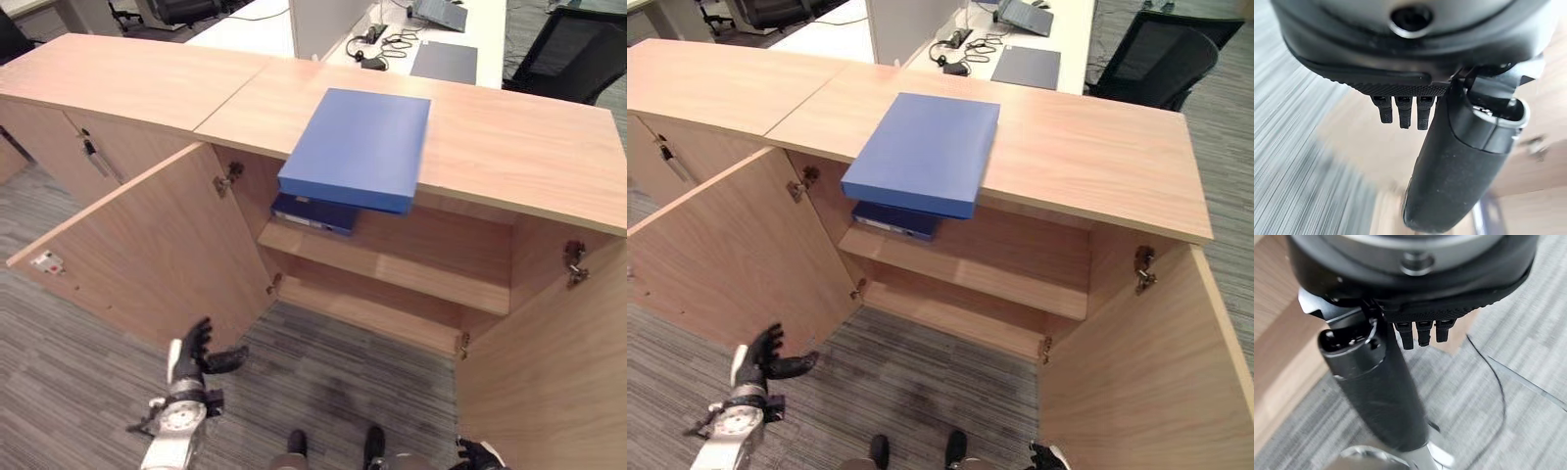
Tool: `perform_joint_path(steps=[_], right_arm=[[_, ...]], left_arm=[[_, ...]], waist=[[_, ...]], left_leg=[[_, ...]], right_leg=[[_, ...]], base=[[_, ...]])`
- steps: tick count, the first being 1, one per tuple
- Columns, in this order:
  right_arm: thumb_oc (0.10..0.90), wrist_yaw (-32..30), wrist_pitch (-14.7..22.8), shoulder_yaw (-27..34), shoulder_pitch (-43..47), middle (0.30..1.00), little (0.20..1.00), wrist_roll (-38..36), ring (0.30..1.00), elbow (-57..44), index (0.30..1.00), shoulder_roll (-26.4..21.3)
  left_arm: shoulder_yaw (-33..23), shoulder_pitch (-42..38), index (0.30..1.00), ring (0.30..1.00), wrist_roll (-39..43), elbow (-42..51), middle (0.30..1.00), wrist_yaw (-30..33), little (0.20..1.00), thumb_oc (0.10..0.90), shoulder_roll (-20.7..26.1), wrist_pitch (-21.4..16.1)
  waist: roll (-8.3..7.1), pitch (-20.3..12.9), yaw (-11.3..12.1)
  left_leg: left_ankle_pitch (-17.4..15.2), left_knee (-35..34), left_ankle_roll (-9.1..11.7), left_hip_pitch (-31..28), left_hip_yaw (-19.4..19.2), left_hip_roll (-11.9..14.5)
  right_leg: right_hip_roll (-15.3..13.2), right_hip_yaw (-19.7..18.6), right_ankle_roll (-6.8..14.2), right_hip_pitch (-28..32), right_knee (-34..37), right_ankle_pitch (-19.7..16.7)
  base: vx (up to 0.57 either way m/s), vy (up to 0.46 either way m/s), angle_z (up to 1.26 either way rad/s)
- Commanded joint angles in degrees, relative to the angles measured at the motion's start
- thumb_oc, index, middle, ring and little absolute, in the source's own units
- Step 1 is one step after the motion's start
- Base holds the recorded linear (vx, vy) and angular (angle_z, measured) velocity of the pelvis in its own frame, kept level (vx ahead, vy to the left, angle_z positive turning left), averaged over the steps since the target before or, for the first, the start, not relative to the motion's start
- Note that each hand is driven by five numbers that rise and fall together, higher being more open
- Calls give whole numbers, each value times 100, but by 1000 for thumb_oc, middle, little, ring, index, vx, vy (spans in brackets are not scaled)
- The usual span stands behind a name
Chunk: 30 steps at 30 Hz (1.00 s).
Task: Put the empty folder in the office cabinet
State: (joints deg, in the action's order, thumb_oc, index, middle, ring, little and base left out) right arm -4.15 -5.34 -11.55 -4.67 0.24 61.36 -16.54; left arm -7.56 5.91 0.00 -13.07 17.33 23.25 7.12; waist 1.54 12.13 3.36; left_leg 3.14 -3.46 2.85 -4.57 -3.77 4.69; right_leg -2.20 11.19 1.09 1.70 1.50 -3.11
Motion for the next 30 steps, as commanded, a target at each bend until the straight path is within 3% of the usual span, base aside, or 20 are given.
perform_joint_path(steps=[1, 5, 9, 14, 16, 24, 30], right_arm=[[800, -17, 149, -265, 42, 900, 900, -160, 900, 114, 900, -25], [800, -79, 319, -351, 62, 900, 900, -174, 900, 19, 900, 72], [800, -201, 419, -478, 77, 900, 900, -70, 900, 25, 900, 153], [800, -310, 490, -611, 105, 900, 900, 51, 900, 113, 900, 215], [800, -296, 542, -712, 135, 900, 900, 51, 900, 190, 900, 230], [800, -234, 601, -890, 271, 900, 900, 39, 900, 432, 900, 265], [800, -207, 588, -931, 316, 900, 900, 19, 900, 485, 900, 212]], left_arm=[[-614, -304, 900, 900, -1010, 842, 900, 763, 900, 800, 654, -570], [-811, -556, 900, 900, -1817, 1306, 900, 1237, 900, 800, 854, -581], [-896, -953, 900, 900, -2904, 1644, 900, 1860, 900, 800, 1068, -347], [-686, -1442, 900, 900, -3457, 2023, 900, 2152, 900, 800, 1112, -384], [-324, -1731, 900, 900, -3522, 2525, 900, 1979, 900, 800, 1179, -750], [799, -2285, 900, 900, -3607, 2996, 900, 1314, 900, 800, 1658, -1304], [1698, -2780, 900, 900, -3636, 2460, 900, 866, 900, 800, 1906, -1372]], waist=[[-180, -483, 10], [-205, -548, -20], [-260, -624, -52], [-304, -659, -80], [-335, -705, -125], [-347, -767, -192], [-357, -826, -273]], left_leg=[[-202, -154, -8, 110, 273, -184], [-315, -154, -23, 6, 245, -251], [-419, -154, -50, -104, 194, -305], [-483, -154, -69, -176, 154, -344], [-523, -154, -85, -210, 157, -366], [-627, -154, -132, -301, 68, -410], [-683, -154, -140, -375, -6, -414]], right_leg=[[-135, -341, 461, 420, 202, 205], [-186, -451, 544, 473, 290, 142], [-224, -541, 595, 531, 310, 119], [-254, -594, 629, 564, 321, 97], [-266, -619, 650, 572, 338, 72], [-299, -681, 711, 569, 344, 4], [-308, -703, 749, 592, 350, -1]], base=[[39, 84, -14], [41, 77, -12], [39, 50, -10], [24, 28, -13], [13, 10, -3], [6, 8, -3], [14, 6, -12]])
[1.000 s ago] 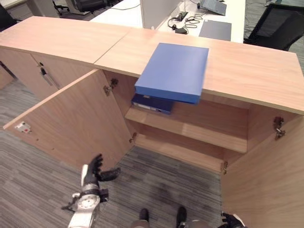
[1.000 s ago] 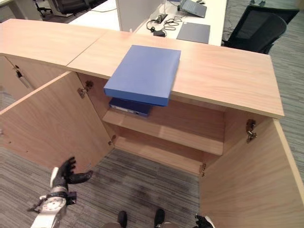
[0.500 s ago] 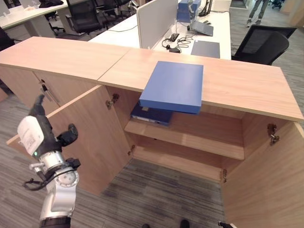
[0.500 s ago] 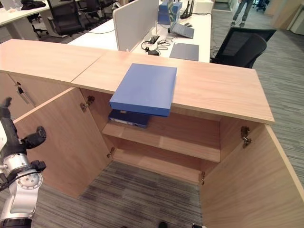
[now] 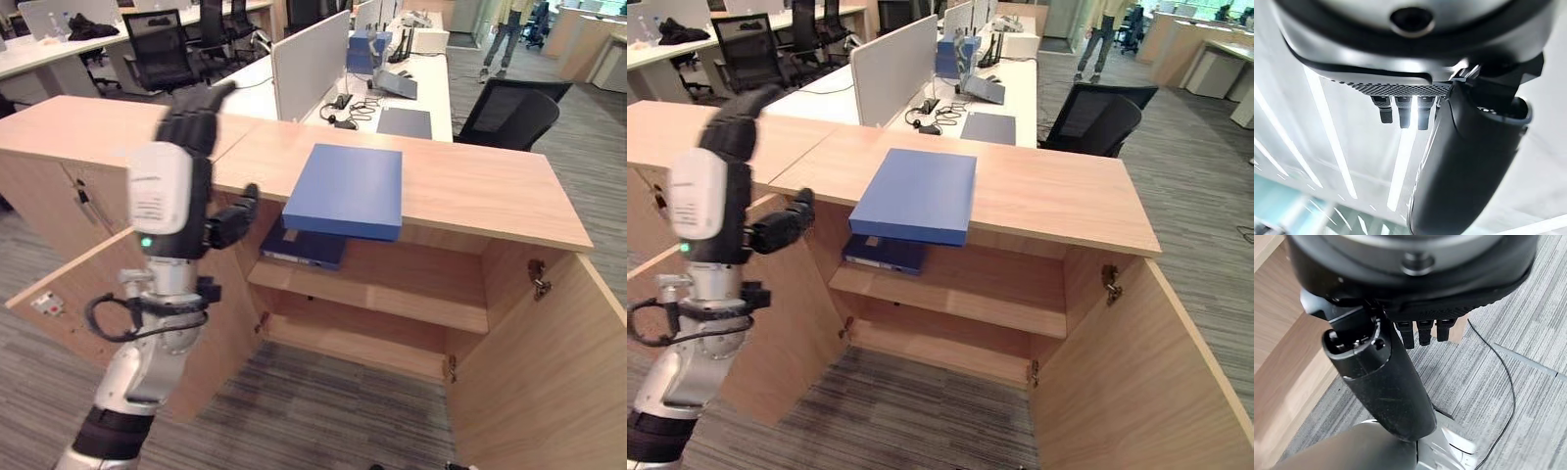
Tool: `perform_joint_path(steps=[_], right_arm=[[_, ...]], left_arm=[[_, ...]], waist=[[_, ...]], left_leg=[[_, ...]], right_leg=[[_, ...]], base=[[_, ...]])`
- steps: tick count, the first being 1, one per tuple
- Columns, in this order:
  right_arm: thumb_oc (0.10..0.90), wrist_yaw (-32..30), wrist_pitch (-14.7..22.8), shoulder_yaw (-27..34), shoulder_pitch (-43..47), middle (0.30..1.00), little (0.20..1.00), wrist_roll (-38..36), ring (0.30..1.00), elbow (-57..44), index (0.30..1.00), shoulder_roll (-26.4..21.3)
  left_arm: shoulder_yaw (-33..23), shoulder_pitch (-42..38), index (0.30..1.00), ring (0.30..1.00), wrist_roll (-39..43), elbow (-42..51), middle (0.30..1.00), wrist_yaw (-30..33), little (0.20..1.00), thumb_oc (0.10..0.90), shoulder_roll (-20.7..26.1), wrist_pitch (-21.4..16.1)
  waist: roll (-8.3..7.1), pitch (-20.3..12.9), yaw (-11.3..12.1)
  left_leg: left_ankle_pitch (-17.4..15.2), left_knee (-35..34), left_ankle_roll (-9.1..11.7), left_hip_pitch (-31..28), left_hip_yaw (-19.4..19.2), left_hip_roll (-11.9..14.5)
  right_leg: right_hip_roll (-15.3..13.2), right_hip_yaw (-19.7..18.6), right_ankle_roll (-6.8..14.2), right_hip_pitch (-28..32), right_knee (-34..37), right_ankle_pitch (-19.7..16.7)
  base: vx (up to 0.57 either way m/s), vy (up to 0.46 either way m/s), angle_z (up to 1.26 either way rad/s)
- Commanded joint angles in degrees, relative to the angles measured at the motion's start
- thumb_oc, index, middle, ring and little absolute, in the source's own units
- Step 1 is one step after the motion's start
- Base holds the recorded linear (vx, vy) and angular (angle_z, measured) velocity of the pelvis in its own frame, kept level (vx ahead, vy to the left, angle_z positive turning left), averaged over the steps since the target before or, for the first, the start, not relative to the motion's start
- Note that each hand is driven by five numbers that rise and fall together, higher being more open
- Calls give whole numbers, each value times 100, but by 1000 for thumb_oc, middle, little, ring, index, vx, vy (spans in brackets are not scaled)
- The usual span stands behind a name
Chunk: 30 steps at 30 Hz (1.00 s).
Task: Put the empty folder in the office cabinet
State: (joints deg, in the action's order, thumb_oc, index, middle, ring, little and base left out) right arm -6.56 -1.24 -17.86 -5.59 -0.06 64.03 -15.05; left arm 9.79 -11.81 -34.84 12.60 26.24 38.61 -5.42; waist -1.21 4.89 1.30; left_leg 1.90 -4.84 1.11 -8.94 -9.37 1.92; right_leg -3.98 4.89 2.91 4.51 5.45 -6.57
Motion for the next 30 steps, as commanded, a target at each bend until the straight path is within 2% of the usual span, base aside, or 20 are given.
perform_joint_path(steps=[1, 15, 18, 30], right_arm=[[800, 35, 176, -291, 406, 900, 900, 48, 900, 216, 900, 65], [800, 175, 95, -308, 375, 900, 900, 89, 900, 183, 900, -89], [800, 169, 79, -335, 391, 900, 900, 112, 900, 210, 900, -146], [800, 117, 90, -434, 456, 900, 900, 126, 900, 389, 900, -140]], left_arm=[[-14, -1036, 900, 900, -151, -130, 900, -18, 900, 800, 370, -120], [771, -1884, 900, 900, 65, -1157, 900, -497, 900, 800, 206, 10], [1181, -2379, 900, 900, -114, -1735, 900, -522, 900, 800, 139, 187], [1874, -3193, 900, 900, -836, -2891, 900, -355, 900, 800, 10, 575]], waist=[[-85, -98, -60], [-81, -149, -188], [-64, -154, -259], [-42, -158, -355]], left_leg=[[-561, -16, 34, 60, 555, -137], [-584, -16, 31, -34, 499, -125], [-590, -16, 24, -69, 484, -129], [-621, -16, 5, -122, 400, -137]], right_leg=[[-129, -71, 567, 313, -45, 347], [-125, -104, 574, 371, -45, 365], [-137, -120, 576, 396, -45, 367], [-138, -186, 604, 379, -45, 355]], base=[[3, 4, -6], [0, 0, 0], [0, 0, 0], [-1, 1, -4]])
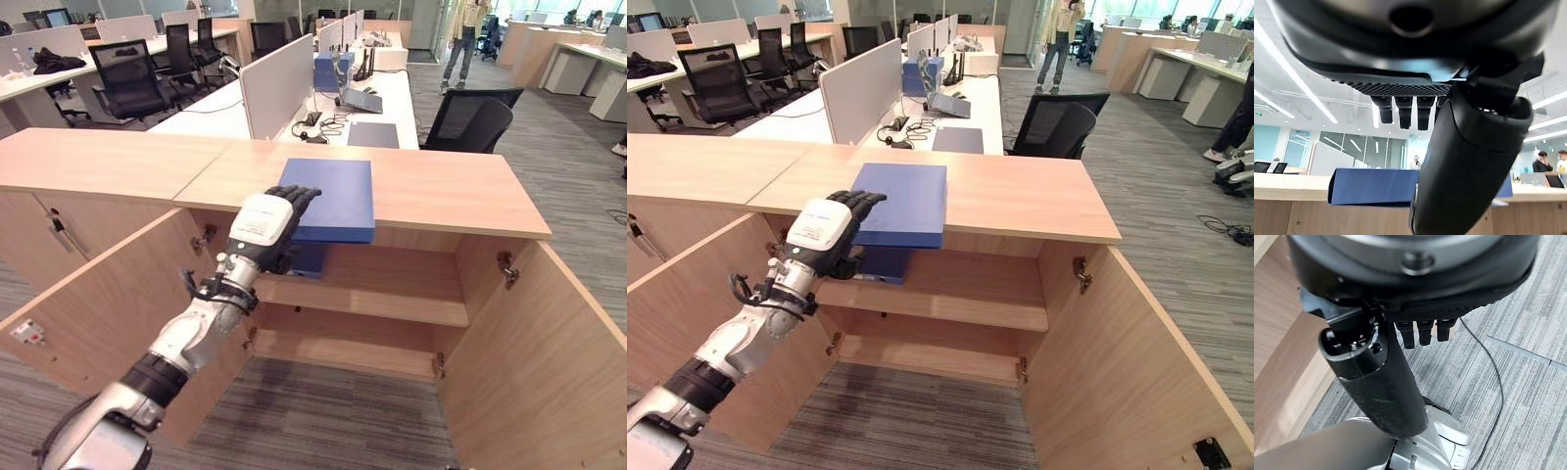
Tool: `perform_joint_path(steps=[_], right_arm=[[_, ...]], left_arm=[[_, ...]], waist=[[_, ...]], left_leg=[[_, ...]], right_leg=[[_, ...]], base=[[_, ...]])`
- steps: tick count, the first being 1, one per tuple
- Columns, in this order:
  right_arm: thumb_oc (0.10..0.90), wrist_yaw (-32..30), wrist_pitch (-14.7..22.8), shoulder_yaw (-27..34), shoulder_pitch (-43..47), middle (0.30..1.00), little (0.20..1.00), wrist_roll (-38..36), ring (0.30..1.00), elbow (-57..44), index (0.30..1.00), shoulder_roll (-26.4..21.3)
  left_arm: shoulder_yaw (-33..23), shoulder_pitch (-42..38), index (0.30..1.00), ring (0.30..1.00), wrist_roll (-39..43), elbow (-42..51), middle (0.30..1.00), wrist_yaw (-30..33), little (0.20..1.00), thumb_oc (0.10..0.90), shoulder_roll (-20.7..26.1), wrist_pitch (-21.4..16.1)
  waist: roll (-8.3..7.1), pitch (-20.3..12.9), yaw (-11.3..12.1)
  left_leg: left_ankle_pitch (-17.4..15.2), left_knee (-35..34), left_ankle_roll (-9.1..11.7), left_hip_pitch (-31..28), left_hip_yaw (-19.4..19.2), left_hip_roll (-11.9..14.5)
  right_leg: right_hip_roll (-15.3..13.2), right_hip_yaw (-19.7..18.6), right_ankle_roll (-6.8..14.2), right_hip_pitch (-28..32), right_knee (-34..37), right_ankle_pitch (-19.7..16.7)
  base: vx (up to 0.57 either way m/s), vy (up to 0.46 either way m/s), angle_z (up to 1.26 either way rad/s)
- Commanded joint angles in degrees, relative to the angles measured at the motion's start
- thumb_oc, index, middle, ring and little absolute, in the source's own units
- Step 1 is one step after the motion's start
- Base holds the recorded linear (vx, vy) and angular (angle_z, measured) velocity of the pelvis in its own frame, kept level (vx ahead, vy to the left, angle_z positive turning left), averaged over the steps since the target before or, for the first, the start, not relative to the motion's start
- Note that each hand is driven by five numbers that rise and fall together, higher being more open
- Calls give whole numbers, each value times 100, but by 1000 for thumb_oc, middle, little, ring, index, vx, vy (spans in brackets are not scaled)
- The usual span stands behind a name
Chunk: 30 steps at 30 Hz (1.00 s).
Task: Put the empty folder in the office cabinet
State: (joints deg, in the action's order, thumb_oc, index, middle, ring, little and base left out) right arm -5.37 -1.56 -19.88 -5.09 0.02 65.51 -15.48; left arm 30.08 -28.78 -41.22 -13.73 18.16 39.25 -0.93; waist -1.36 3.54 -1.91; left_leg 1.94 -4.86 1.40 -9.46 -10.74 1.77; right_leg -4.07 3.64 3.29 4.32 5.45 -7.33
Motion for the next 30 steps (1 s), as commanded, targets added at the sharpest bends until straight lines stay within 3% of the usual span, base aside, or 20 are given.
perform_joint_path(steps=[1, 15, 22, 23, 25, 30], right_arm=[[800, -19, 122, -246, 410, 900, 900, 117, 900, 255, 900, -98], [800, -95, 138, -350, 443, 900, 900, 106, 900, 382, 900, -106], [800, -81, 184, -427, 474, 900, 900, 86, 900, 418, 900, -128], [800, -80, 194, -439, 482, 900, 900, 84, 900, 429, 900, -128], [800, -89, 200, -466, 479, 900, 900, 81, 900, 464, 900, -121], [800, -96, 200, -472, 481, 900, 900, 52, 900, 502, 900, -106]], left_arm=[[-68, -1588, 900, 900, -266, -412, 900, 481, 900, 800, -86, 181], [370, -2234, 900, 900, -658, -1395, 900, 728, 900, 800, -208, 554], [856, -2749, 900, 900, -887, -2182, 900, 819, 900, 800, -102, 691], [916, -2817, 867, 867, -897, -2278, 867, 826, 867, 778, -78, 710], [1003, -2913, 300, 300, -884, -2511, 300, 836, 300, 400, -113, 766], [1041, -2967, 300, 300, -810, -2628, 300, 848, 300, 400, -181, 771]], waist=[[-27, -28, -48], [-20, -54, -140], [-17, -63, -185], [-17, -56, -188], [-19, -62, -201], [-31, -67, -204]], left_leg=[[-628, -14, -27, -78, 531, -124], [-651, -14, -35, -119, 482, -126], [-651, -14, -28, -140, 427, -116], [-647, -14, -27, -142, 425, -113], [-645, -14, -27, -142, 425, -114], [-646, -14, -22, -151, 429, -116]], right_leg=[[-129, -65, 567, 400, -45, 433], [-122, -112, 573, 411, -45, 448], [-117, -132, 586, 410, -45, 450], [-114, -130, 586, 413, -45, 449], [-118, -133, 586, 414, -45, 451], [-117, -131, 581, 421, -45, 460]], base=[[0, 0, 0], [0, 0, 0], [-5, -1, -6], [-10, -2, -5], [0, 0, 0], [0, 0, 0]])
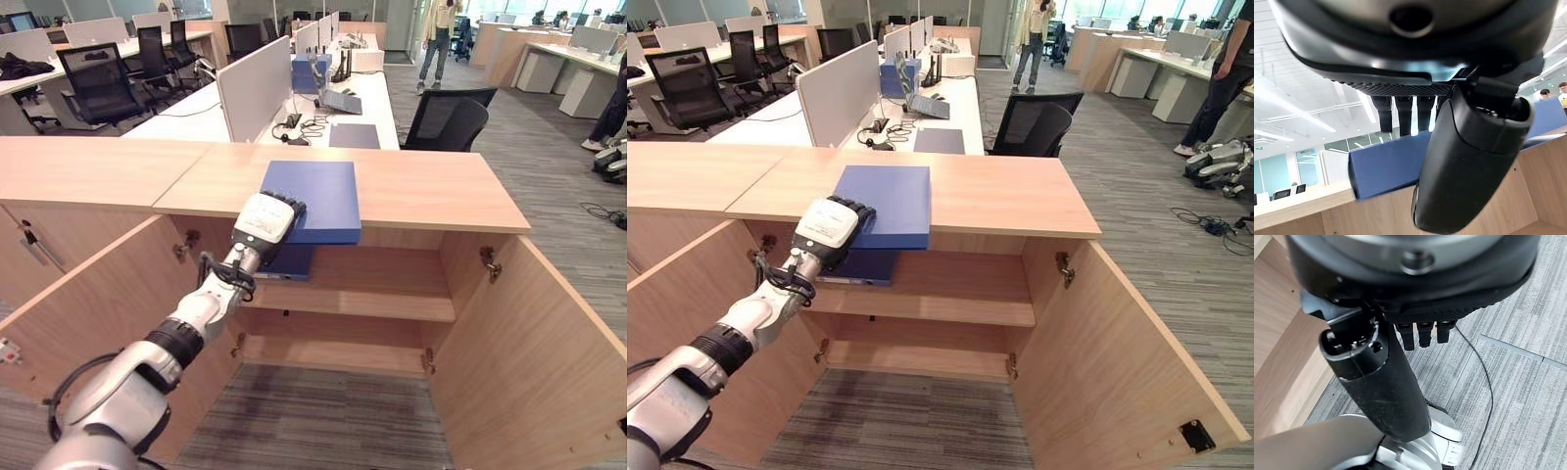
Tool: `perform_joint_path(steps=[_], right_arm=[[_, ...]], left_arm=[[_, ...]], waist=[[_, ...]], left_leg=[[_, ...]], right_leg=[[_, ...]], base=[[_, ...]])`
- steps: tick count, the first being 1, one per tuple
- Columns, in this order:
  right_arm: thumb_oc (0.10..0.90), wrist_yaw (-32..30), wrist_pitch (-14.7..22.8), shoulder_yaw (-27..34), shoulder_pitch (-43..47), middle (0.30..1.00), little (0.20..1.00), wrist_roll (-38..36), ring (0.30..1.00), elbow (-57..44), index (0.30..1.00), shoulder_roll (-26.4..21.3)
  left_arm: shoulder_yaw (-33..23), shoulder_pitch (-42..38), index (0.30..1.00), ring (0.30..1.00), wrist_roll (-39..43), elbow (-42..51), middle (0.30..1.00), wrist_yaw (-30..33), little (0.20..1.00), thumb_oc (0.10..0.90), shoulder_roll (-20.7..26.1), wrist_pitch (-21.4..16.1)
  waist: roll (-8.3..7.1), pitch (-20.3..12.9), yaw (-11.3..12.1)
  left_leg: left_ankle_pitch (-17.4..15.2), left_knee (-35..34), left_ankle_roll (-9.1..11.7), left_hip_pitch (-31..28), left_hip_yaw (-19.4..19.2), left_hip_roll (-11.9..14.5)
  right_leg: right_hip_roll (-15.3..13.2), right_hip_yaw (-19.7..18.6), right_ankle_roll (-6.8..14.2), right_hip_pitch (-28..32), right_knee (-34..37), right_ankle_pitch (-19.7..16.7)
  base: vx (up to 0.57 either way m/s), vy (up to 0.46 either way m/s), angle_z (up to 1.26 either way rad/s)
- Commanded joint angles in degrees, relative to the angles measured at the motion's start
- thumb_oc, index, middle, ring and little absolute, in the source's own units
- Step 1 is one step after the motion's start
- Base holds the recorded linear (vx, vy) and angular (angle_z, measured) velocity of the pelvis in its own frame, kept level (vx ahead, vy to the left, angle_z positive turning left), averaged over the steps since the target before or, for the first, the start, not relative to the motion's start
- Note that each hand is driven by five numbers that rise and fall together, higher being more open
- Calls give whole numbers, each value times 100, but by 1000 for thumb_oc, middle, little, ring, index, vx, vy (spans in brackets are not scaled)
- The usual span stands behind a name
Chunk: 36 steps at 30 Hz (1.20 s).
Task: Put the empty folder in the office cabinet
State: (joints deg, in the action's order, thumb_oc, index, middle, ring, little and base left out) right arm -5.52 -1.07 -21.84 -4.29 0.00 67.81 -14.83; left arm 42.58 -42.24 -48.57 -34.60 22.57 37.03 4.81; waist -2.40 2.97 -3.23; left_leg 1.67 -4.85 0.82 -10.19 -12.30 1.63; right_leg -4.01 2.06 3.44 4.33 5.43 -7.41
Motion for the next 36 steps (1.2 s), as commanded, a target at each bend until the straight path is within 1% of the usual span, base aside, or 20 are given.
perform_joint_path(steps=[1, 14, 16, 17, 19, 21, 22, 23, 24, 25, 26, 27, 29, 30, 31, 32, 33, 34, 35, 36], right_arm=[[800, -83, 151, -281, 398, 900, 900, 50, 900, 276, 900, -172], [800, -106, 142, -285, 368, 900, 900, 40, 900, 296, 900, -138], [800, -108, 142, -283, 349, 900, 900, 52, 900, 289, 900, -137], [800, -118, 132, -266, 344, 900, 900, 58, 900, 285, 900, -137], [800, -121, 113, -214, 328, 900, 900, 81, 900, 282, 900, -146], [800, -128, 97, -150, 309, 900, 900, 100, 900, 280, 900, -163], [800, -127, 97, -155, 305, 900, 900, 102, 900, 279, 900, -164], [800, -119, 82, -71, 276, 900, 900, 117, 900, 278, 900, -172], [800, -113, 70, -18, 279, 900, 900, 127, 900, 287, 900, -162], [800, -113, 52, 13, 273, 900, 900, 130, 900, 317, 900, -154], [800, -89, 38, 92, 275, 900, 900, 135, 900, 333, 900, -132], [800, -60, 28, 120, 257, 900, 900, 152, 900, 350, 900, -117], [800, 27, 24, 209, 237, 900, 900, 151, 900, 362, 900, -80], [800, 71, 20, 231, 236, 900, 900, 159, 900, 373, 900, -77], [800, 169, -5, 265, 243, 900, 900, 172, 900, 375, 900, -87], [800, 171, -6, 250, 241, 900, 900, 172, 900, 373, 900, -92], [800, 314, -39, 284, 279, 900, 900, 212, 900, 358, 900, -111], [800, 317, -40, 265, 278, 900, 900, 212, 900, 355, 900, -117], [800, 439, -44, 283, 326, 900, 900, 227, 900, 340, 900, -155], [800, 482, -38, 266, 341, 900, 900, 218, 900, 332, 900, -148]], left_arm=[[-204, -1619, 300, 300, -64, -552, 300, 408, 300, 400, 37, 195], [-376, -1463, 300, 300, 157, -515, 300, 440, 300, 400, -62, 198], [-477, -1395, 300, 300, 245, -317, 300, 457, 300, 400, -82, 160], [-537, -1343, 300, 300, 281, -66, 300, 483, 300, 400, -84, 104], [-636, -1149, 300, 300, 290, 556, 300, 386, 300, 400, -6, -59], [-701, -906, 300, 300, 379, 1195, 300, 189, 300, 400, 93, -321], [-721, -883, 300, 300, 378, 1232, 300, 165, 300, 400, 110, -321], [-834, -500, 300, 300, 602, 2124, 300, -142, 300, 400, 339, -705], [-928, -266, 300, 300, 816, 2479, 300, -287, 300, 400, 428, -874], [-1080, 69, 300, 300, 1073, 2902, 300, -493, 300, 400, 535, -1046], [-1191, 383, 300, 300, 1349, 3334, 300, -721, 300, 400, 660, -1273], [-1338, 693, 300, 300, 1590, 3683, 300, -904, 300, 400, 794, -1410], [-1707, 1482, 300, 300, 2389, 4355, 300, -1369, 300, 400, 998, -1679], [-1920, 1832, 300, 300, 2838, 4578, 300, -1576, 300, 400, 1042, -1762], [-2242, 2476, 300, 300, 3860, 4845, 300, -1826, 300, 400, 1048, -1777], [-2280, 2512, 300, 300, 3883, 4873, 300, -1848, 300, 400, 1059, -1770], [-2535, 3077, 300, 300, 5421, 4948, 300, -2320, 300, 400, 967, -1746], [-2582, 3119, 300, 300, 5452, 4978, 300, -2348, 300, 400, 978, -1733], [-2808, 3624, 300, 300, 6898, 4993, 300, -2801, 300, 400, 930, -1618], [-2887, 3803, 300, 300, 7201, 5032, 300, -2946, 300, 400, 941, -1573]], waist=[[71, -11, -73], [30, -9, -69], [26, -2, -61], [18, 5, -50], [14, 18, -28], [12, 36, 1], [12, 32, -3], [11, 44, 39], [3, 64, 76], [16, 58, 86], [1, 79, 133], [4, 81, 155], [2, 92, 212], [3, 97, 232], [13, 110, 272], [15, 104, 258], [25, 124, 307], [29, 118, 288], [42, 133, 332], [48, 136, 337]], left_leg=[[-621, -15, 38, -81, 584, -100], [-604, -15, 51, -100, 614, -97], [-602, -15, 54, -92, 626, -94], [-601, -15, 56, -82, 639, -95], [-601, -15, 54, -66, 662, -95], [-595, -15, 52, -41, 682, -97], [-594, -15, 52, -41, 682, -97], [-590, -15, 54, -22, 693, -99], [-539, -15, 56, 6, 697, -106], [-592, -15, 57, -13, 711, -105], [-539, -15, 60, 16, 703, -108], [-542, -15, 61, 15, 699, -107], [-547, -15, 65, 7, 697, -106], [-548, -15, 66, 4, 696, -106], [-592, -15, 65, -19, 714, -105], [-593, -15, 65, -20, 714, -104], [-566, -15, 64, -1, 734, -100], [-569, -15, 65, -2, 734, -98], [-550, -15, 61, 22, 771, -99], [-545, -15, 59, 26, 786, -96]], right_leg=[[-123, 26, 564, 421, -43, 469], [-110, 81, 541, 474, -43, 481], [-113, 79, 537, 467, -43, 481], [-112, 84, 537, 462, -43, 478], [-119, 103, 532, 454, -43, 480], [-120, 109, 527, 448, -43, 472], [-120, 108, 527, 447, -43, 472], [-119, 127, 524, 434, -43, 460], [-123, 134, 515, 404, -43, 411], [-119, 141, 527, 425, -43, 449], [-127, 163, 520, 398, -43, 401], [-128, 164, 519, 399, -43, 400], [-136, 180, 519, 407, -43, 395], [-139, 183, 521, 409, -43, 394], [-140, 196, 529, 440, -43, 429], [-140, 195, 529, 441, -43, 430], [-149, 200, 522, 435, -43, 422], [-148, 201, 523, 436, -43, 423], [-149, 202, 503, 424, -43, 412], [-149, 206, 494, 418, -43, 408]], base=[[0, 0, 0], [0, 0, 0], [0, 0, 0], [0, 0, 0], [0, 0, 0], [0, 0, 0], [0, 0, 0], [0, 0, 0], [0, 0, 0], [0, 0, 0], [0, 0, 0], [0, 0, 0], [0, 0, 0], [49, 2, 1], [41, 1, 2], [39, 1, -2], [6, 0, 4], [0, 0, 0], [0, 0, 0], [0, 0, 0]])
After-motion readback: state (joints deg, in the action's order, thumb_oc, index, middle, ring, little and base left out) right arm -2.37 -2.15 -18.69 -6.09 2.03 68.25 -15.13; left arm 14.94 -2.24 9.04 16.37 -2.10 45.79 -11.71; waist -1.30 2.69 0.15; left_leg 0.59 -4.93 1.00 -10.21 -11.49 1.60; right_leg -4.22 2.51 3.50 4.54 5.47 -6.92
